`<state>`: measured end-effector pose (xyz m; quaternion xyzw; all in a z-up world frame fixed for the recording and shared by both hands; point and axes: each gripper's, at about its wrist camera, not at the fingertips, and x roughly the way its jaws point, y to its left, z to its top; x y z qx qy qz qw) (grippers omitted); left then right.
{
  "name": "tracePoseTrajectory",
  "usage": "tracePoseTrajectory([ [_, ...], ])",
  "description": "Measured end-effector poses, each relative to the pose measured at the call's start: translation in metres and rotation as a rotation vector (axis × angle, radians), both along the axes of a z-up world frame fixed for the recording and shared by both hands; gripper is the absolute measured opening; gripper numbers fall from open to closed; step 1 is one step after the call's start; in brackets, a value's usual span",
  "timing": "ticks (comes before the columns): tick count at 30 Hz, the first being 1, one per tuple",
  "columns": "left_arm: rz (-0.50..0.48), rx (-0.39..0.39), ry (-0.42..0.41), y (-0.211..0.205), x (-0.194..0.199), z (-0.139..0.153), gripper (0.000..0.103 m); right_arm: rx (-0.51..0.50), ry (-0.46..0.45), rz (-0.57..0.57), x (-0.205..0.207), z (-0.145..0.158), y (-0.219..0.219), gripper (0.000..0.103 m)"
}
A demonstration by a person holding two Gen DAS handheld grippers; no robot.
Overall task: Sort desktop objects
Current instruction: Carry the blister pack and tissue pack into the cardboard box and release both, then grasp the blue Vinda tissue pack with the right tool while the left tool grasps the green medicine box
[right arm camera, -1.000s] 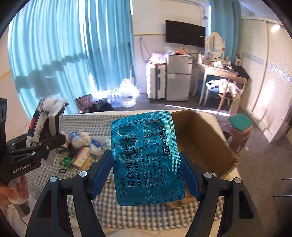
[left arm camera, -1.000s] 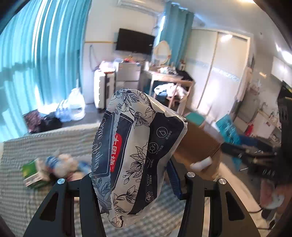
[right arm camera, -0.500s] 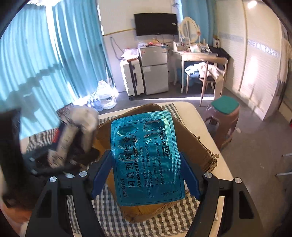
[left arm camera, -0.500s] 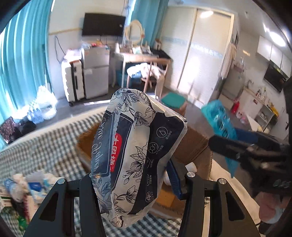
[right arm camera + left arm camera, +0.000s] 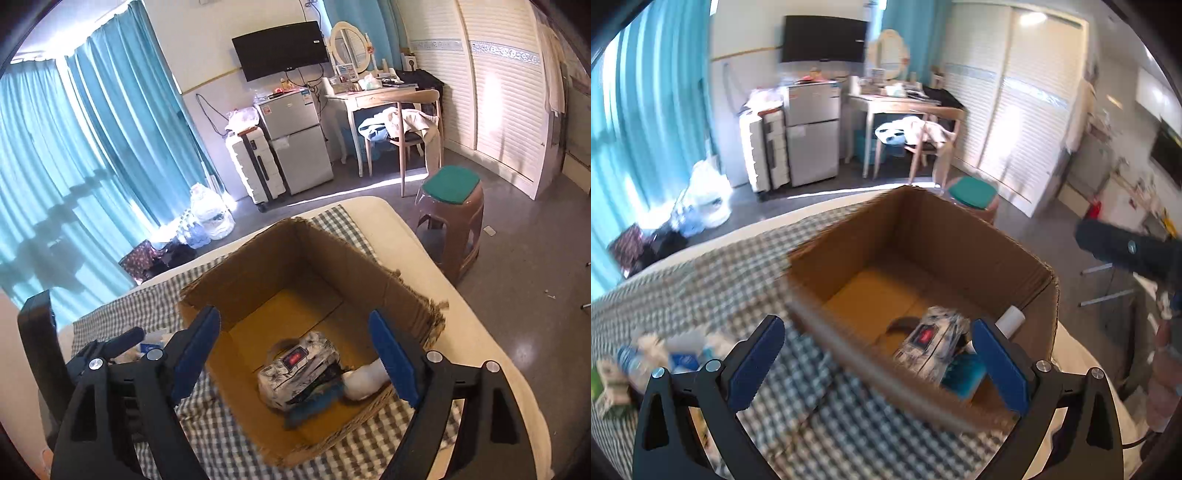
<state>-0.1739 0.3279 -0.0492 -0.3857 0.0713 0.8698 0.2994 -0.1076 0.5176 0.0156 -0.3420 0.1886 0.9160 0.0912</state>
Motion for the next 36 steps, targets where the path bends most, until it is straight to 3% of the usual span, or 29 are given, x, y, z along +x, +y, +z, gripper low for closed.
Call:
tracePoseTrajectory([
  [3,0.049,-0.007,0.007,-0.043,0.005,0.016,0.103,0.014,0.006,0.030,0.014,0.006,-0.018,0.083],
  [8,0.166,-0.049,0.089,-0.125,0.015,0.048,0.103,0.074,0.026,0.084,0.034,0.027,-0.060,0.083],
  [12,0.248,-0.050,0.123,-0.193,0.030,0.061,0.103,0.066,0.074,0.131,0.042,0.038,-0.097,0.083],
  [16,0.346,-0.052,0.097,-0.255,0.039,0.058,0.103,0.011,0.091,0.198,0.037,0.035,-0.142,0.085],
  [20,0.476,-0.055,0.059,-0.317,0.045,0.041,0.103,0.011,0.093,0.276,0.028,0.026,-0.190,0.085],
  [25,0.586,-0.068,0.019,-0.363,0.043,0.008,0.103,0.030,0.076,0.352,0.016,0.008,-0.236,0.085],
  [29,0.621,-0.061,-0.025,-0.376,0.033,-0.022,0.103,-0.025,0.021,0.401,0.000,-0.019,-0.255,0.085],
  [36,0.671,-0.019,-0.073,-0.383,0.004,-0.059,0.103,-0.030,-0.062,0.414,-0.034,-0.059,-0.272,0.085],
])
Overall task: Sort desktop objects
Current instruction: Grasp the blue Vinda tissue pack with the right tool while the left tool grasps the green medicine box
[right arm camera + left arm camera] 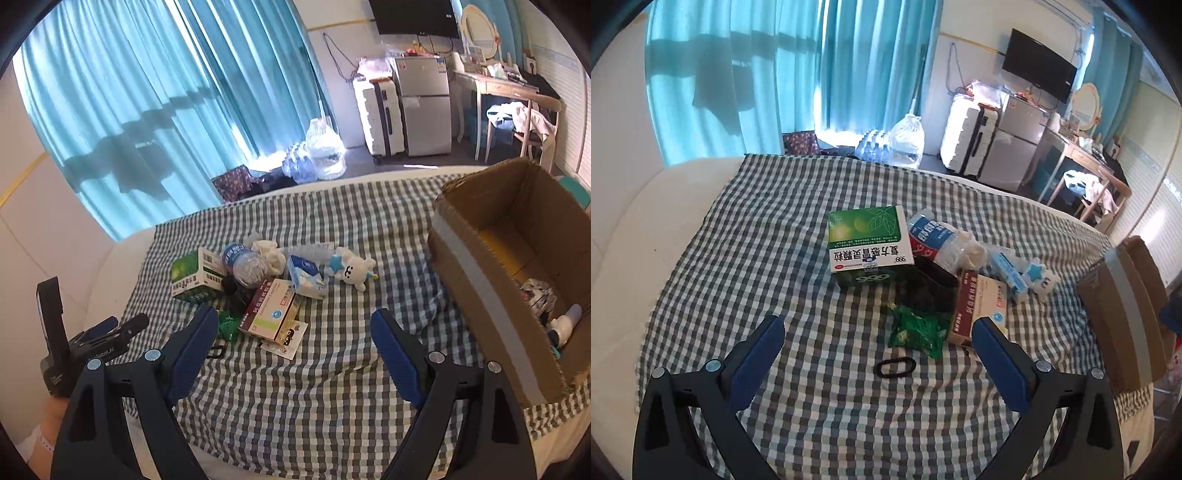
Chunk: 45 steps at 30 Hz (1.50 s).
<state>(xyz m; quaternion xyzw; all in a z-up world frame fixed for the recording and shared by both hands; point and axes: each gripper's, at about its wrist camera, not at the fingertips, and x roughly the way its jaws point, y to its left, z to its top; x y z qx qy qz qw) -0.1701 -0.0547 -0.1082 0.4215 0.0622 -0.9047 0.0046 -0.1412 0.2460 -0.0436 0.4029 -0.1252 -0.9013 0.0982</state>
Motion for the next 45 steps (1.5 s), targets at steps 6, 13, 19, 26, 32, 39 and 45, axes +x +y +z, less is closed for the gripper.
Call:
tracePoseTrajectory([
  [6,0.016,0.038,-0.006,0.001,-0.031,-0.017,0.103,0.006,-0.066,0.015,-0.035,-0.029,-0.012,0.085],
  [13,0.078,0.083,-0.049,-0.010,-0.070,-0.045,0.103,0.005,-0.122,0.025,-0.079,-0.060,-0.026,0.085],
  [19,0.060,0.091,-0.017,-0.007,-0.094,-0.060,0.103,0.006,-0.179,0.020,-0.120,-0.090,-0.037,0.085],
  [26,0.026,0.015,0.021,0.008,-0.116,-0.073,0.103,-0.056,-0.258,-0.016,-0.158,-0.129,-0.036,0.085],
  [32,0.065,-0.064,0.021,0.003,-0.137,-0.081,0.103,-0.054,-0.313,-0.036,-0.180,-0.158,-0.037,0.085],
  [39,0.087,0.007,0.012,-0.033,-0.139,-0.091,0.103,-0.056,-0.362,-0.030,-0.193,-0.179,-0.037,0.080],
  [45,0.098,0.086,0.005,-0.050,-0.143,-0.093,0.103,-0.032,-0.341,0.031,-0.190,-0.174,-0.046,0.053],
])
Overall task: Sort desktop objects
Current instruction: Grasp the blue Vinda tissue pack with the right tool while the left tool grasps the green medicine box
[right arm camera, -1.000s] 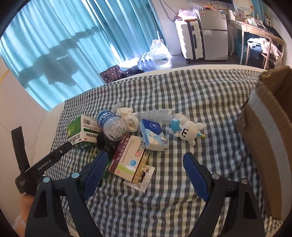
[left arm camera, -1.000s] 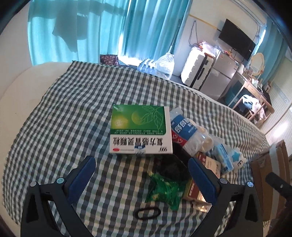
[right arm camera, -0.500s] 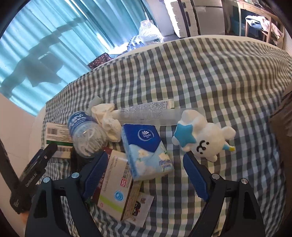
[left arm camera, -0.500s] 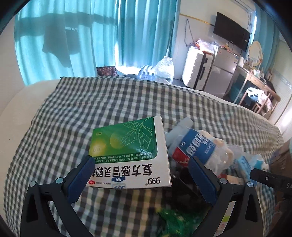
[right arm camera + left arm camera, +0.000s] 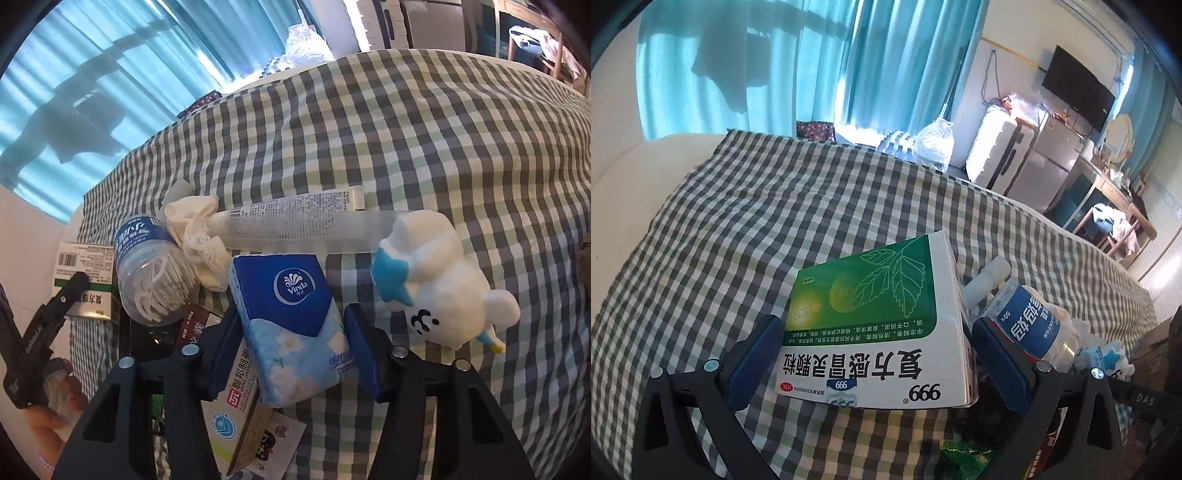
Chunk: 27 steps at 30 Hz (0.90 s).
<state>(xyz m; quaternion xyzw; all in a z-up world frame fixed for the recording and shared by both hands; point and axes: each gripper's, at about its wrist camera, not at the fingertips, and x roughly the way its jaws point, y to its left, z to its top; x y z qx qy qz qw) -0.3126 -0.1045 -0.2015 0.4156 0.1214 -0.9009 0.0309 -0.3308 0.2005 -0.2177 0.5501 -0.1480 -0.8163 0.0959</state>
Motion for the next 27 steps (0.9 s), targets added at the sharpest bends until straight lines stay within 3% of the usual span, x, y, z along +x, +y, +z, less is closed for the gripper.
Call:
tracePoseTrajectory([
  [7,-0.027,0.076,-0.049,-0.010,0.000,0.001,0.103,-0.002,0.004,-0.001,0.018,0.007,0.005,0.050],
  [12,-0.073,0.043,-0.056,0.001,0.005,0.001,0.102,-0.003,0.003,-0.006,0.026,0.007,0.007,0.050],
  [16,-0.067,0.056,-0.001,-0.003,0.016,0.014,0.077,0.036,0.015,0.012,0.035,0.015,0.008,0.050],
  [20,-0.079,0.057,-0.029,-0.006,0.023,0.017,0.082,0.035,0.029,0.018,0.041,0.025,0.011,0.050],
  [22,-0.050,0.037,-0.033,-0.009,0.027,0.017,0.096,0.045,0.042,0.015,0.045,0.030,0.012,0.050],
  [27,-0.089,-0.049,0.000,0.011,0.049,0.020,0.097,0.055,0.042,0.024,0.050,0.032,0.011,0.050],
])
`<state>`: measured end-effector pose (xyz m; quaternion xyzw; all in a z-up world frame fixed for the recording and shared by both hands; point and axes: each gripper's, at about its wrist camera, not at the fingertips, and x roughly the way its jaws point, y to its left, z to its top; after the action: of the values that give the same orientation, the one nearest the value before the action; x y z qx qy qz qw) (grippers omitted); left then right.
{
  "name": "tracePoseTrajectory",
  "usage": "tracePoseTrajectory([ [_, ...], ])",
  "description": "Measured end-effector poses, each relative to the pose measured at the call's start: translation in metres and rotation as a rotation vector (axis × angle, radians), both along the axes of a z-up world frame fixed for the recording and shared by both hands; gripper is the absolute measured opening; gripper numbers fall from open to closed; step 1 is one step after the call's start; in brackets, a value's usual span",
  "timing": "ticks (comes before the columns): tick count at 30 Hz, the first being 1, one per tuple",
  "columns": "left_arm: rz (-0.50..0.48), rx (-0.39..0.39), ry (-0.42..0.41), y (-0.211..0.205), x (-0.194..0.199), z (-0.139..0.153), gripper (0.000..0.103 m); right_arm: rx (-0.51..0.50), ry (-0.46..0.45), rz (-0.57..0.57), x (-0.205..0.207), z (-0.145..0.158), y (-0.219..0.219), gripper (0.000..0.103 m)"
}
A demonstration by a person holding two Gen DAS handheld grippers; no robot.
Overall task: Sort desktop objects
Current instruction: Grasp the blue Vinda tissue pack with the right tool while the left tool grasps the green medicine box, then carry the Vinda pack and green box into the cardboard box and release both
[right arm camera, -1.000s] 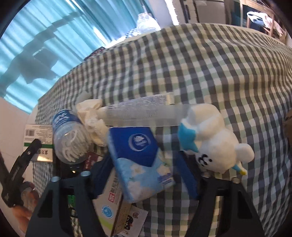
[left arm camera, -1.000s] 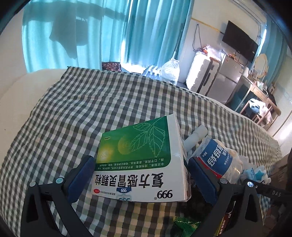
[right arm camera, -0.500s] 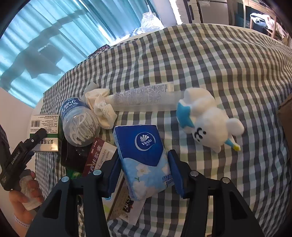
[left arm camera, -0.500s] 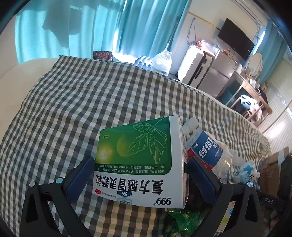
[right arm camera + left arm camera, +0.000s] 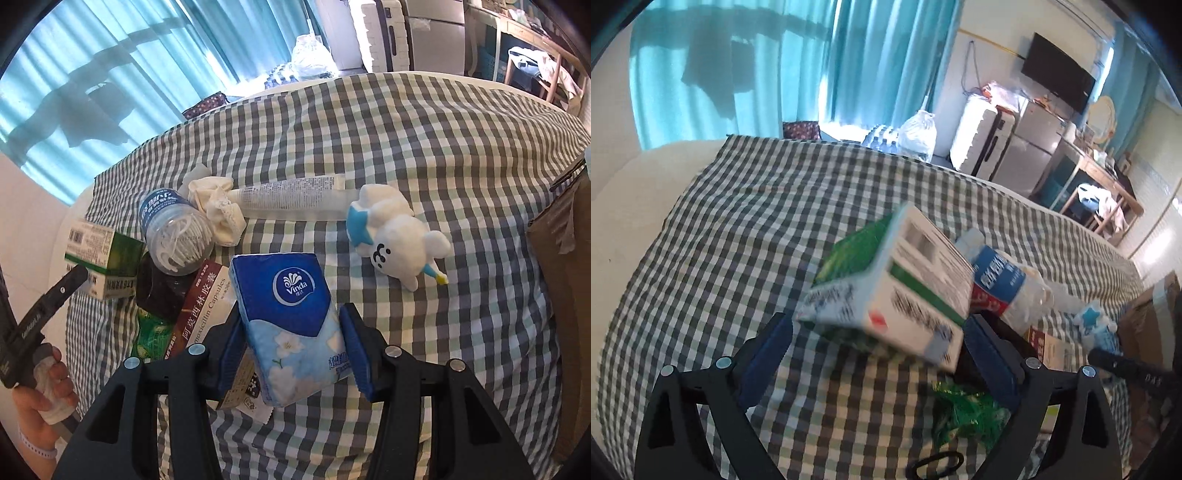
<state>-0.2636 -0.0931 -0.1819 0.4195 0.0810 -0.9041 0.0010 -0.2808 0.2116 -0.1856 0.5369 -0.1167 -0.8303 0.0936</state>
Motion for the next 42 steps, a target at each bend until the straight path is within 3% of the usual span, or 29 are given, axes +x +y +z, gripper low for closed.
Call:
tracePoseTrajectory([
  [5,-0.020,-0.132,0.035,0.022,0.003,-0.002,0.098,0.007,-0.018,-0.002,0.002,-0.005,0.001,0.050],
  [9,-0.027,-0.192,0.028,0.026,-0.012,-0.006,0.103,0.003,-0.025,-0.002,0.002,-0.009,0.001,0.050],
  [14,0.015,-0.115,0.006,-0.001,-0.026,-0.014,0.103,0.008,-0.035,0.008,0.000,-0.014,0.001,0.050],
  [17,-0.026,-0.174,0.005,-0.005,-0.038,-0.024,0.103,0.025,-0.037,0.016,-0.004,-0.016,-0.002,0.050],
  [18,-0.045,-0.176,0.005,-0.005,-0.040,-0.025,0.096,0.024,-0.035,0.021,-0.005,-0.016,-0.002,0.050],
  [19,-0.065,-0.171,0.015,-0.004,-0.041,-0.025,0.081,0.033,-0.030,0.028,-0.005,-0.014,-0.004,0.050],
  [22,-0.081,-0.182,0.019,0.001,-0.039,-0.021,0.081,0.075,-0.021,0.053,-0.003,-0.008,-0.009,0.048],
  [25,-0.094,-0.174,0.018,0.005,-0.029,-0.013,0.081,0.050,-0.005,0.050,0.002,0.002,-0.008,0.048],
  [32,-0.089,-0.106,0.040,0.012,0.021,0.031,0.081,0.044,0.061,0.073,0.026,0.046,-0.011,0.048],
  [35,-0.110,-0.053,0.059,0.023,0.045,0.063,0.081,0.039,0.108,0.071,0.047,0.070,-0.002,0.048],
  [42,-0.190,-0.038,0.143,0.074,0.086,0.141,0.081,0.080,0.230,0.033,0.096,0.141,0.026,0.048],
])
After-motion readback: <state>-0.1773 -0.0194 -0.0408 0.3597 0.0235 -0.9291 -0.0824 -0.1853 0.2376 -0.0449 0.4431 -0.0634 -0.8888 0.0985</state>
